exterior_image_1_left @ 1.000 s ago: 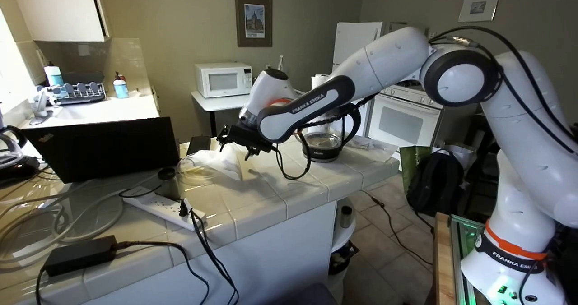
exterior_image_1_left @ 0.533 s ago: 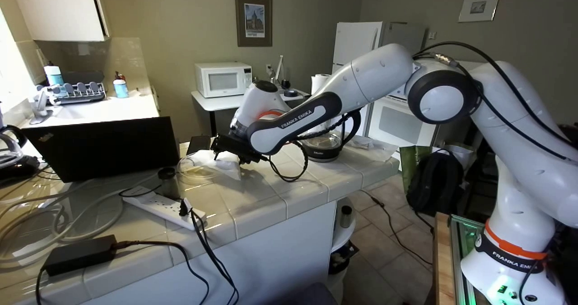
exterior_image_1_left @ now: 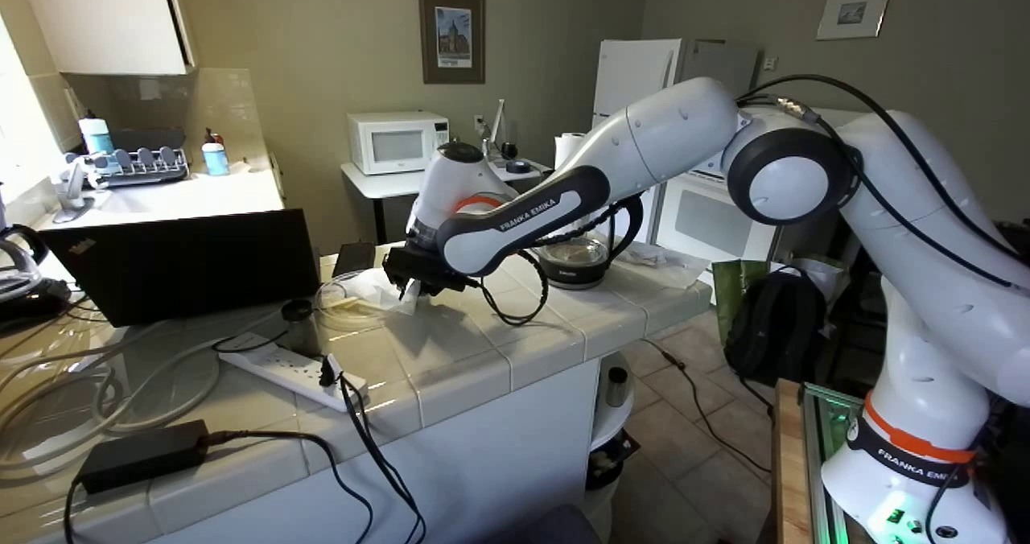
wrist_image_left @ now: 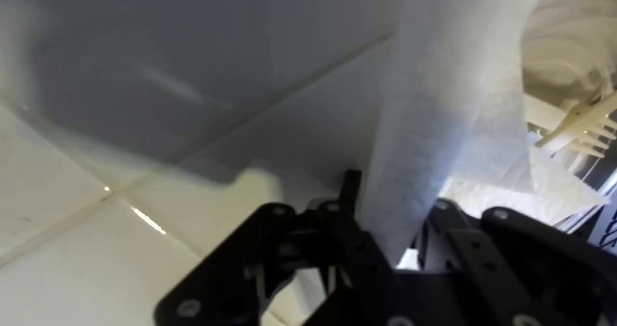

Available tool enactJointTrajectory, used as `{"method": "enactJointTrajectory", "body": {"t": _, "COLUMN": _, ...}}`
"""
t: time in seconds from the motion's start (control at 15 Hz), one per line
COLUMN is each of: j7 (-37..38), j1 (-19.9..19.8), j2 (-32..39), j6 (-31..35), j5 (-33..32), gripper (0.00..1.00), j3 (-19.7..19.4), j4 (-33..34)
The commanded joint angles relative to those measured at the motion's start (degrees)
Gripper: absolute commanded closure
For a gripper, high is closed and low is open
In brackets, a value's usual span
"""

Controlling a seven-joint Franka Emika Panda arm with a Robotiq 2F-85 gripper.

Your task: Move the napkin to the edge of the table

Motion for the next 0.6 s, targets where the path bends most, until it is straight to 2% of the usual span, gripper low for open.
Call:
{"method": "enactJointTrajectory", "body": {"t": 0.0, "j7": 4.7, "j1": 3.6, "j2": -2.0, "j6": -2.7, "j5": -5.0, "gripper": 1.0, "j3": -2.2, "j4": -1.3}}
{"method": "enactJointTrajectory", "body": {"t": 0.27, "j7": 11.5, "j1": 9.2, "j2": -6.4, "j6": -4.5, "j5": -13.3, "gripper": 0.97, "j3": -5.4, "j4": -3.9}}
{"method": "enactJointTrajectory", "body": {"t": 0.53, "j7": 20.6, "j1": 13.7, "j2": -10.3, "j6": -7.1, "j5": -25.1, "gripper": 0.98, "j3": -7.6, "j4": -4.6}}
